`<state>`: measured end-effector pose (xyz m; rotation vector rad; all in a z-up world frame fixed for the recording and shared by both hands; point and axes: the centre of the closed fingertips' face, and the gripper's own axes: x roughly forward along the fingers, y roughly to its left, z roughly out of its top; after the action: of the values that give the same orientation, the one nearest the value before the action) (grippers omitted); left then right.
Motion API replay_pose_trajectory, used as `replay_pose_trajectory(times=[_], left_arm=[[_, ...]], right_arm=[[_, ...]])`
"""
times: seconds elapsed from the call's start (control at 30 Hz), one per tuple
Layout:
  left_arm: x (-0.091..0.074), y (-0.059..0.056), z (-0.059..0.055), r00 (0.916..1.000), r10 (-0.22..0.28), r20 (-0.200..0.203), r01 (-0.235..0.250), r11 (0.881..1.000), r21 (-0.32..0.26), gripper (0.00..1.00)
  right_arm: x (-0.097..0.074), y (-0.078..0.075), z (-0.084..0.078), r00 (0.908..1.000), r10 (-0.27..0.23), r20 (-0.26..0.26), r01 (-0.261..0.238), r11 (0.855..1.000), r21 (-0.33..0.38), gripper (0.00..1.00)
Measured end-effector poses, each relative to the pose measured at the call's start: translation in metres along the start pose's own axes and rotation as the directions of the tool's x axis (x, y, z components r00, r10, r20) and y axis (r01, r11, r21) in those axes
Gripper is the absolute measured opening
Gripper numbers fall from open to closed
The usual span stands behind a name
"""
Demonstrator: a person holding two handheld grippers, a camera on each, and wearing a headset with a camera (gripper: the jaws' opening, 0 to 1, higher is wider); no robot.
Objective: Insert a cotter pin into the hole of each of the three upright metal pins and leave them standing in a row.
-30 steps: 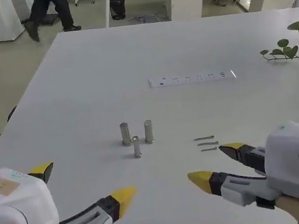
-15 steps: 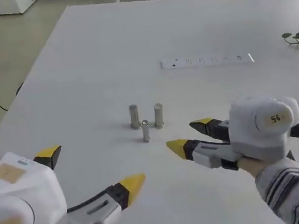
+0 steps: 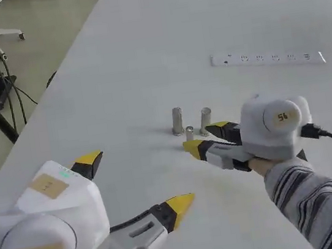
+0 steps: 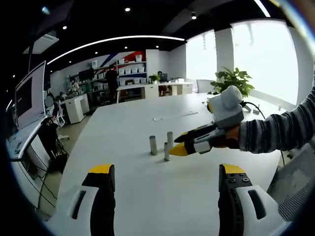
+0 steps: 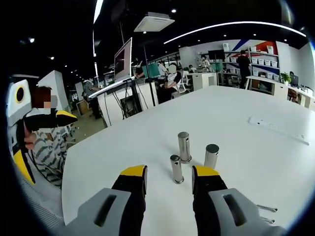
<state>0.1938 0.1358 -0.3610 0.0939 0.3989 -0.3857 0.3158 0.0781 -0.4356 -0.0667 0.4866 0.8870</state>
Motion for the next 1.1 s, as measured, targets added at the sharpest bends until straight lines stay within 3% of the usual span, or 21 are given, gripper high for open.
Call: replay_pose_trajectory(times=[0.43, 0.73, 1.1], left_arm=[[0.001, 0.0, -0.007, 0.9995, -0.015, -0.028, 0.014, 1.0, -0.019, 0.85], [0.0, 0.001, -0.01, 0.9992, -0.021, -0.034, 0.02, 0.999, -0.037, 0.82], [0.0, 0.0, -0.008, 0.9991, -0.033, -0.027, 0.032, 0.999, -0.032, 0.82]], right_arm=[[0.025, -0.007, -0.004, 0.9998, -0.011, -0.013, 0.011, 1.0, -0.014, 0.13], [0.026, -0.011, -0.008, 0.9999, -0.016, -0.005, 0.015, 1.0, -0.008, 0.06], [0.019, -0.008, -0.007, 0.9994, -0.003, -0.034, -0.001, 0.993, -0.114, 0.04]])
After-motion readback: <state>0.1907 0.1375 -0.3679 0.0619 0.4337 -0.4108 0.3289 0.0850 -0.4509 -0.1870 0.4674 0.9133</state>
